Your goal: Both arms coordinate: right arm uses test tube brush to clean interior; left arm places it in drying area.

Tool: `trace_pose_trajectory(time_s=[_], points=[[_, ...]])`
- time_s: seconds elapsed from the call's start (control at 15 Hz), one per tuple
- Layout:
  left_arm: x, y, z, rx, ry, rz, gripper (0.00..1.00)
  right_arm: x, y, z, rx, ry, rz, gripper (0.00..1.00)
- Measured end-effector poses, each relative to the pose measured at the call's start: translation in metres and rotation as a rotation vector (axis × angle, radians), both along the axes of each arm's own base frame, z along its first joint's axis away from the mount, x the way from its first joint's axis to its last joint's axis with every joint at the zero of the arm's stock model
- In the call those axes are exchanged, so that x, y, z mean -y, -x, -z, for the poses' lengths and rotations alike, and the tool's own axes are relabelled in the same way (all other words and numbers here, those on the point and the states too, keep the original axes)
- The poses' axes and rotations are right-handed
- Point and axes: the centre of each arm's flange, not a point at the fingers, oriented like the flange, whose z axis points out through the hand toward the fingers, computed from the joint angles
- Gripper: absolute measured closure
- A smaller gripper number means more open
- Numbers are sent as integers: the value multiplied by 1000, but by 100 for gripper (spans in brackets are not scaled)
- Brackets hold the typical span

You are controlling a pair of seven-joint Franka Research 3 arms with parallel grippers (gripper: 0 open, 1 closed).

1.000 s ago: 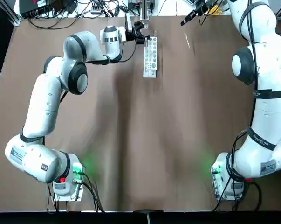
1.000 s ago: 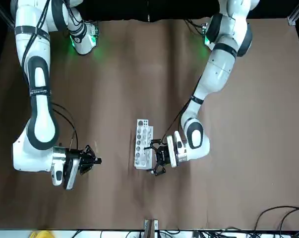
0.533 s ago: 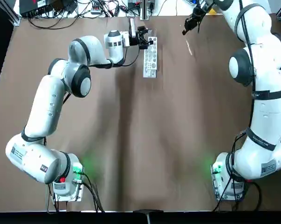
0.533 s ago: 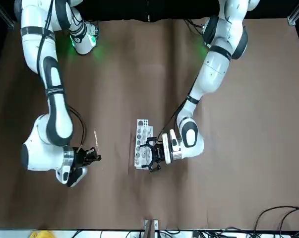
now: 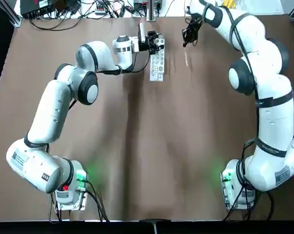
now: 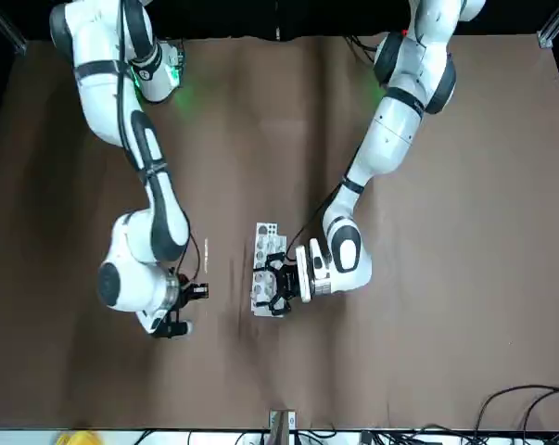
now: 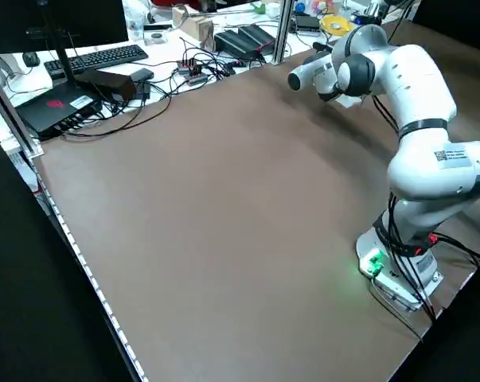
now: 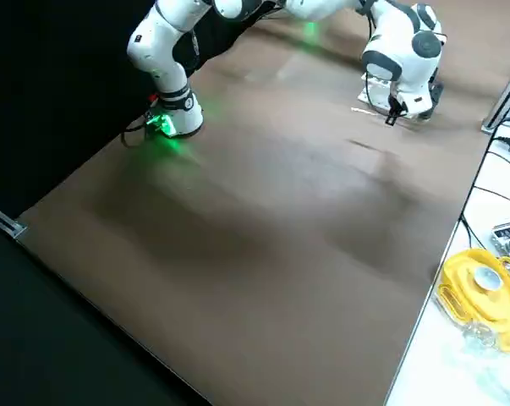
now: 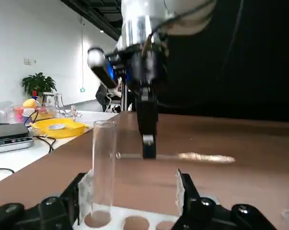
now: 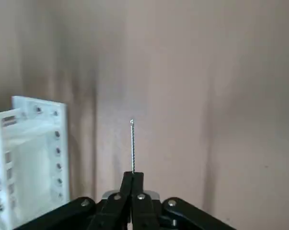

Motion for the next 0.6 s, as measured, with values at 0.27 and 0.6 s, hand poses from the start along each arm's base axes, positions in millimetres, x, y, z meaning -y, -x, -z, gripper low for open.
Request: trace_pose_trajectory(time_s=[0.27, 0.6], points=[[-1, 0, 2, -2, 0, -3, 24, 12, 2, 37, -34, 26, 10, 98], [-7, -5, 2, 7, -18, -18, 23, 23, 5, 48, -55, 36, 15, 98]])
